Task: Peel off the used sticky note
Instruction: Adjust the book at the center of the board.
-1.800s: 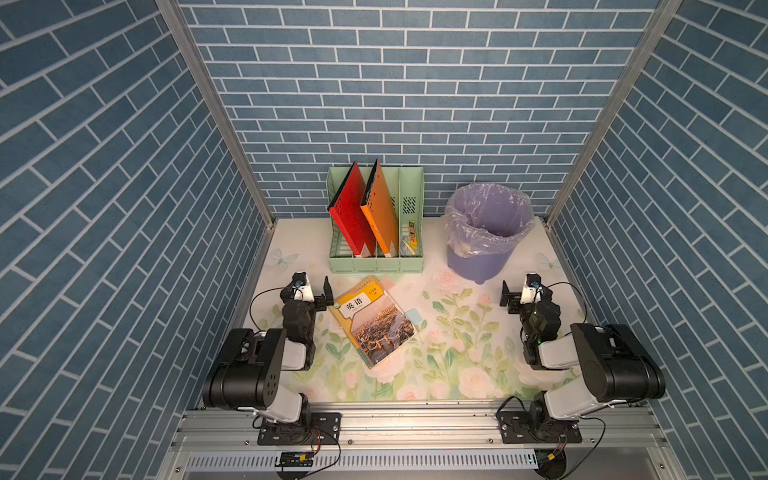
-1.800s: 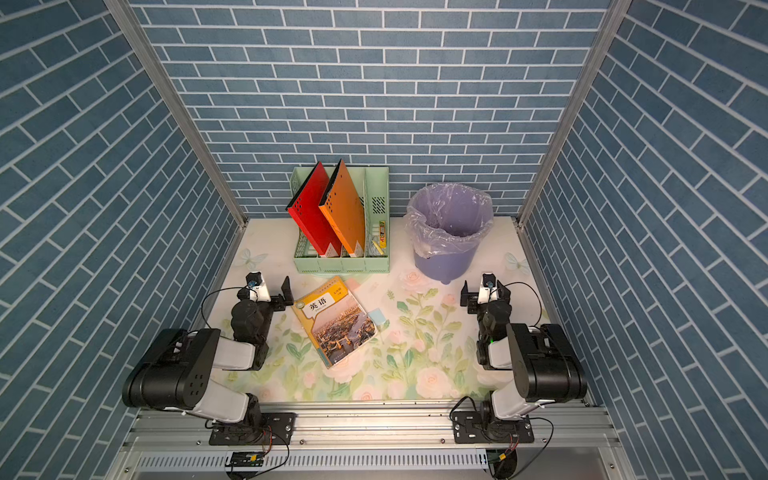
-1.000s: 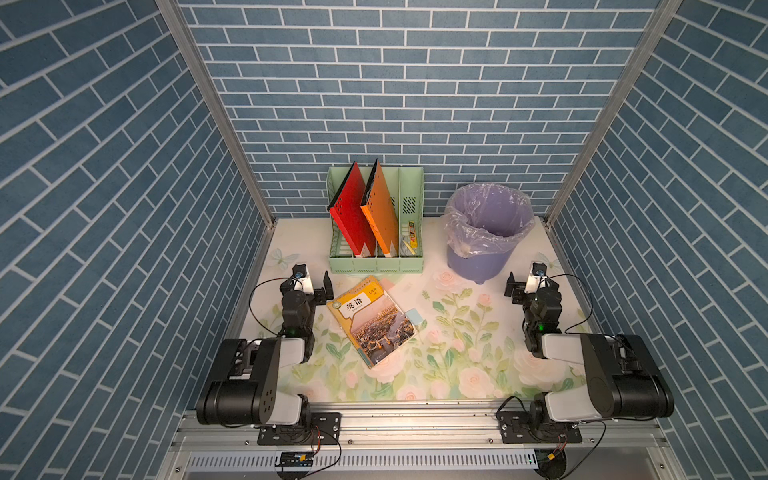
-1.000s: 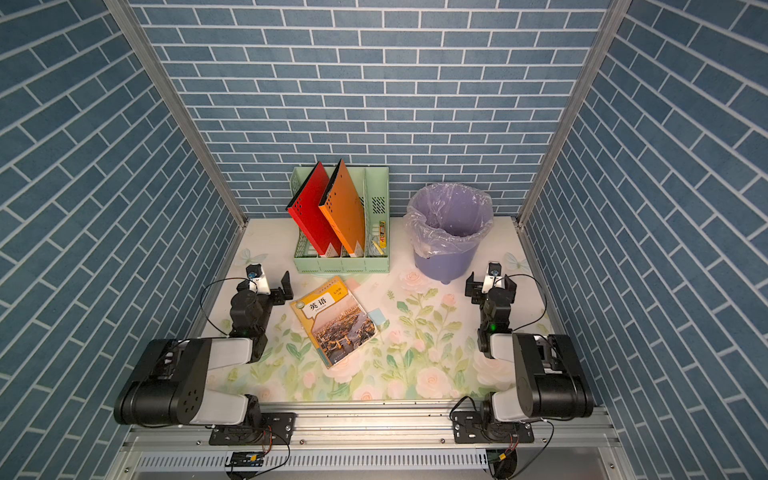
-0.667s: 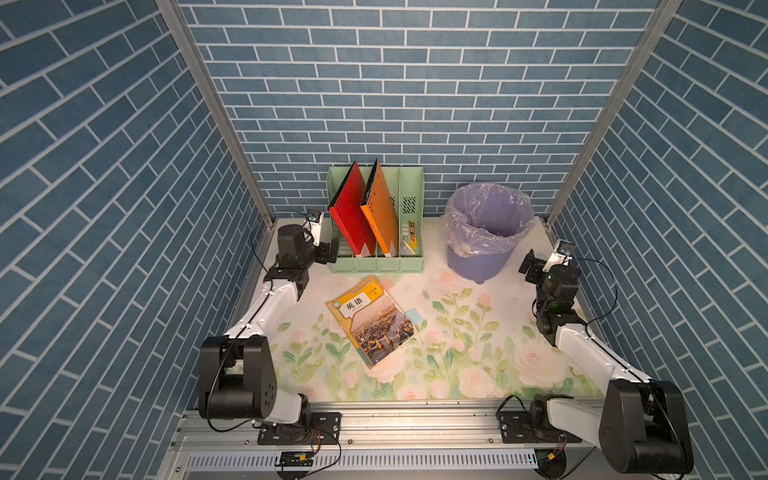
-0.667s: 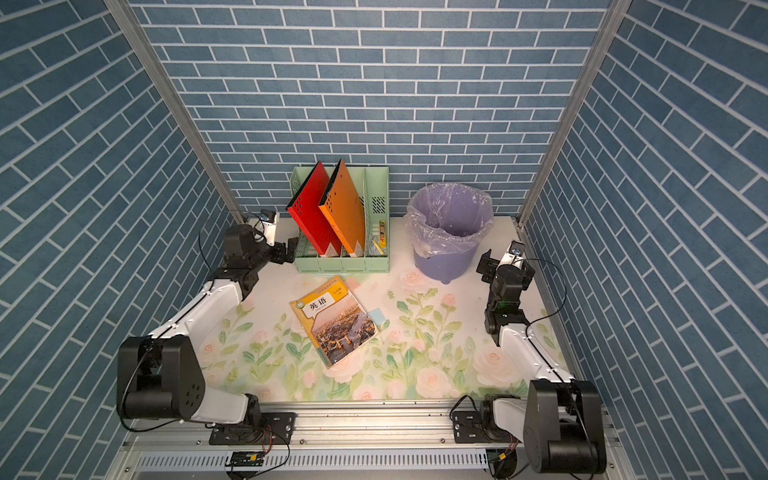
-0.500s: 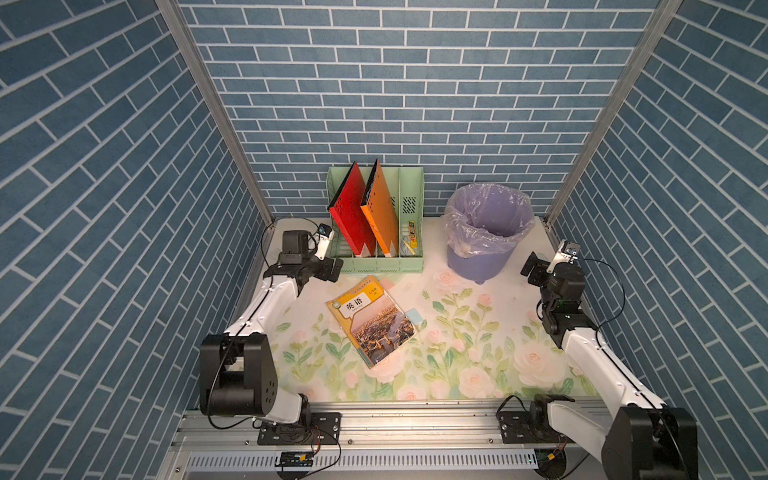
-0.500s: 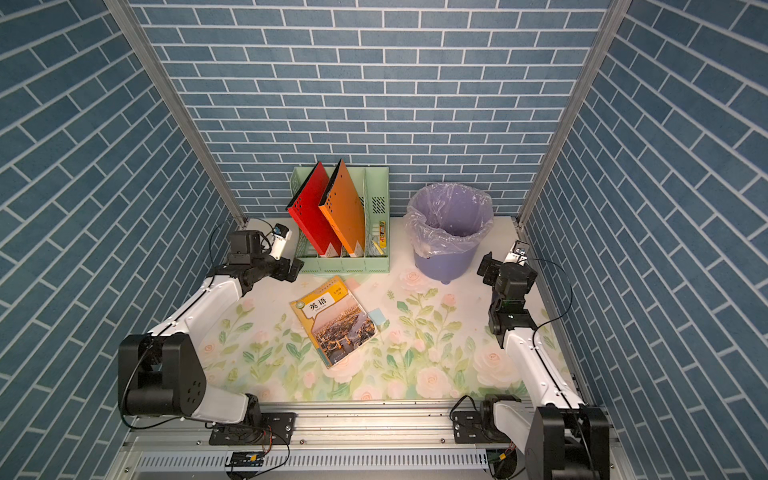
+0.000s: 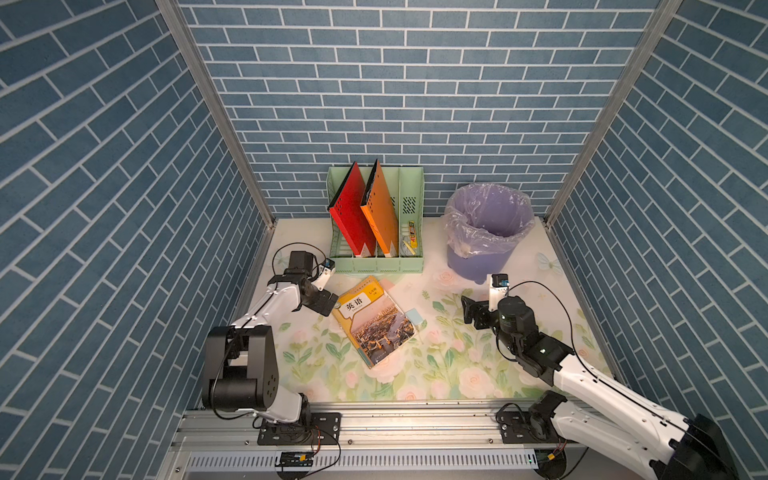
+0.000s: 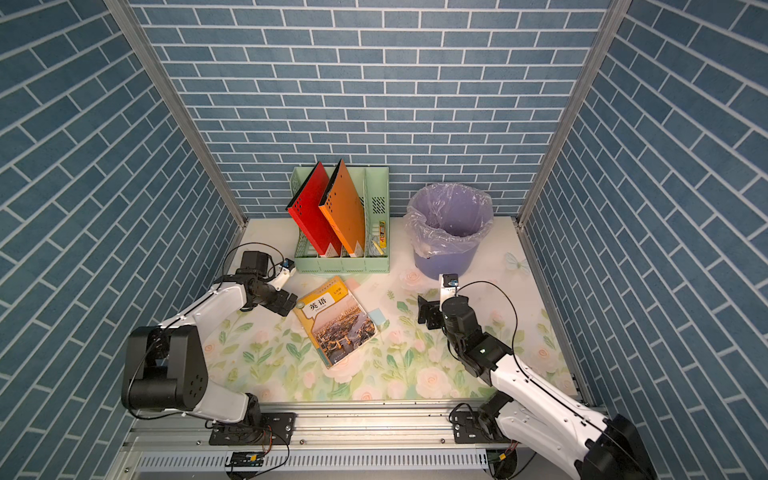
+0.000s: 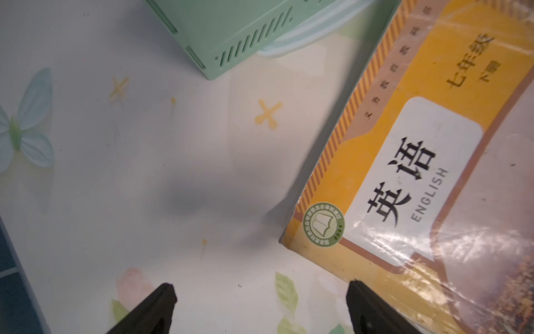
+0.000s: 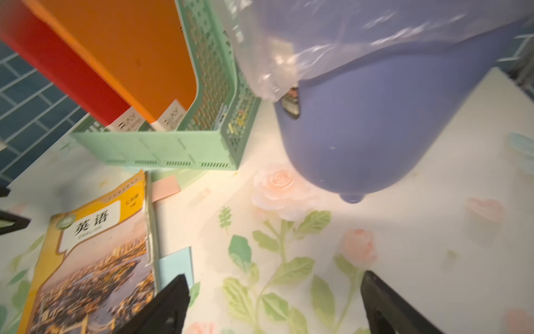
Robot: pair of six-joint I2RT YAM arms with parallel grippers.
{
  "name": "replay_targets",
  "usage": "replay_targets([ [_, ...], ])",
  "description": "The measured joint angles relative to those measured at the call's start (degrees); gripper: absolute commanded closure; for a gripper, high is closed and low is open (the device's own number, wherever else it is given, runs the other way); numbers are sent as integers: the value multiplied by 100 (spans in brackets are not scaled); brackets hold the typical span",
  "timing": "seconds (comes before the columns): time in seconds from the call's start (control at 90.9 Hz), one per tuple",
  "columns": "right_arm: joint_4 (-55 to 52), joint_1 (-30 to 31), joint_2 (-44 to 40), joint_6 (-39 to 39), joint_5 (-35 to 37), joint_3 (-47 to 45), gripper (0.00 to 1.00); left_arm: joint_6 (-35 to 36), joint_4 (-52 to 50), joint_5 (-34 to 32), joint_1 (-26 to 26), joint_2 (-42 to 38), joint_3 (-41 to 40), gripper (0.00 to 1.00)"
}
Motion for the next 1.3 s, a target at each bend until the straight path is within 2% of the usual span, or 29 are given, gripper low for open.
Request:
replay_targets([
  [0.088,70,581,791,39,98,249,4,-11,-15,-66,15,214,0,12],
  [0.165,151,846,1537,46,17,632,4,-15,-24,-87,20,293,-4,13],
  [0.286,372,905,2487,17,-293,1318,4,11,-9,-188,20,302,-31,18],
  [0.517,651,909,4225,-146,-1119,2839,8,105,22,-450,26,352,-232,21],
  [0.759,634,911,5657,-192,-1681,3915,12,-160,101,-466,-164,951,151,28],
  [1.056,695,911,5939,-114,-1871,3976,17,-385,273,-599,-1001,1239,444,31],
  [1.298,767,911,5121,348,-1469,2649,18,-400,295,-610,-1725,1255,457,32],
])
